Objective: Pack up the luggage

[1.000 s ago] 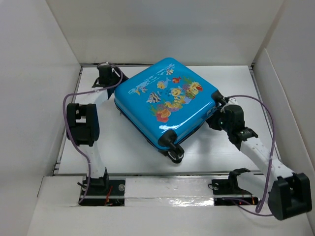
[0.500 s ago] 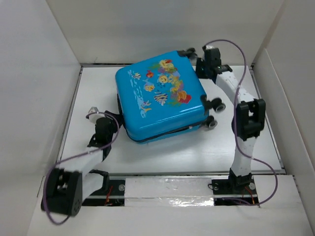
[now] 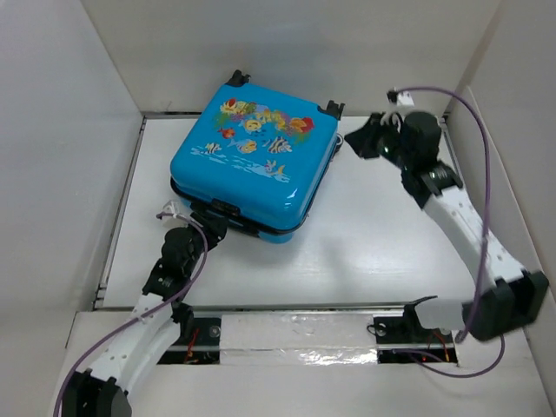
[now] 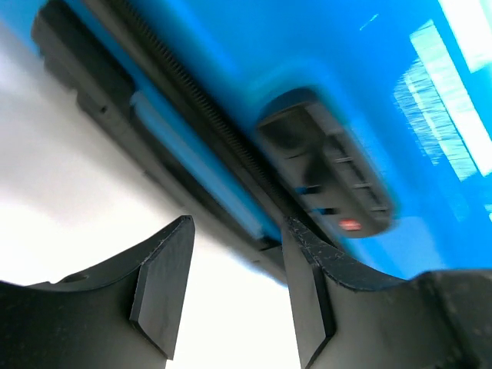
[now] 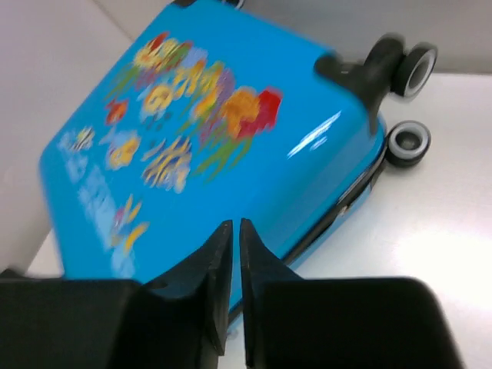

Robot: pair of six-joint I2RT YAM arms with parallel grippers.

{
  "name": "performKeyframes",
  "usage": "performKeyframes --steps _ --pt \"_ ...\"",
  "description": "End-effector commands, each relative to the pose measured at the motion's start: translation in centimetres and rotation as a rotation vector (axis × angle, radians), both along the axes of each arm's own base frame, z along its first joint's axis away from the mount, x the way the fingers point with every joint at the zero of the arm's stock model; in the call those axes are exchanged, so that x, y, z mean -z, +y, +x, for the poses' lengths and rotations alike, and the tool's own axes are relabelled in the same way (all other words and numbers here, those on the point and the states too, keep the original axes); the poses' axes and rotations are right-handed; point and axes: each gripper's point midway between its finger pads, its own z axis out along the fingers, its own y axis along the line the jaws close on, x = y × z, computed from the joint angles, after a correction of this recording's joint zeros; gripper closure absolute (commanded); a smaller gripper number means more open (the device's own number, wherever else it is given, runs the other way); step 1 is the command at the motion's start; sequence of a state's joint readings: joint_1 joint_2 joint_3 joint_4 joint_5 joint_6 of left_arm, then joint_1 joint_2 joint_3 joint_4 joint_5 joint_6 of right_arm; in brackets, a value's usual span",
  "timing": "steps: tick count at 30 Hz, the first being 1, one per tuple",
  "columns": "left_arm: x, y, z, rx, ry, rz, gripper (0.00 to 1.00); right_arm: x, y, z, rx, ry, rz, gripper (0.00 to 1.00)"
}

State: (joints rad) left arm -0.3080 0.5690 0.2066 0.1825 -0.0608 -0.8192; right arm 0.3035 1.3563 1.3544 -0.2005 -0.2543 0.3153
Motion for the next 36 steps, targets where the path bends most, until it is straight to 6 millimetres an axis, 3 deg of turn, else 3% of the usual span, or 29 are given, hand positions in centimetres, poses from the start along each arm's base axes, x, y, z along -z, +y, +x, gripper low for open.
performKeyframes --steps 1,2,3,4,5,7,8,11,12,15,22,25,36 --pt "-1.5 -0.9 0.8 0.042 -0.029 0.008 0.55 1.8 2.4 -6.9 -0.137 -0.114 0.082 0.94" --pt "-1.8 -1.0 1.0 0.044 -0.033 0.010 0.56 2.1 2.8 -8.3 -0.166 -0.169 0.096 0.96" --pt "-1.8 -1.0 0.9 0.047 -0.033 0.012 0.57 3.7 3.0 -9.6 -0.179 -0.163 0.100 1.00" --pt "-1.7 -0.9 0.8 0.045 -0.026 0.013 0.58 7.7 3.0 -11.6 -0.200 -0.122 0.084 1.00" --pt "-1.7 -0.7 0.6 0.038 -0.034 0.013 0.60 8.4 3.2 -12.1 -0.217 -0.160 0.093 1.00" --pt "-1.3 -0.5 0.0 0.036 -0.024 0.012 0.61 11.6 3.3 -12.7 -0.236 -0.120 0.088 1.00" --pt "-1.4 -0.4 -0.3 0.036 -0.038 0.006 0.66 13.2 3.8 -13.2 -0.278 -0.109 0.077 0.99" --pt "-0.5 0.0 -1.2 0.027 -0.017 0.006 0.70 15.3 5.7 -14.4 -0.393 -0.117 0.054 0.76" --pt "-0.1 0.0 -1.3 0.025 -0.009 0.005 0.68 15.6 6.1 -14.5 -0.406 -0.135 0.040 0.61" --pt "1.0 -0.3 -1.3 0.039 0.029 0.012 0.55 16.5 6.2 -13.2 -0.342 -0.180 0.010 0.53" --pt "0.4 -1.4 0.9 0.063 0.032 0.011 0.50 16.2 7.6 -9.5 -0.324 -0.272 -0.053 0.50" --pt "0.5 -2.1 1.1 0.094 0.040 -0.002 0.50 18.1 8.7 -8.8 -0.385 -0.233 -0.103 0.49" --pt "0.8 -3.2 1.0 0.145 0.026 -0.043 0.52 20.0 10.4 -8.3 -0.435 -0.233 -0.088 0.52"
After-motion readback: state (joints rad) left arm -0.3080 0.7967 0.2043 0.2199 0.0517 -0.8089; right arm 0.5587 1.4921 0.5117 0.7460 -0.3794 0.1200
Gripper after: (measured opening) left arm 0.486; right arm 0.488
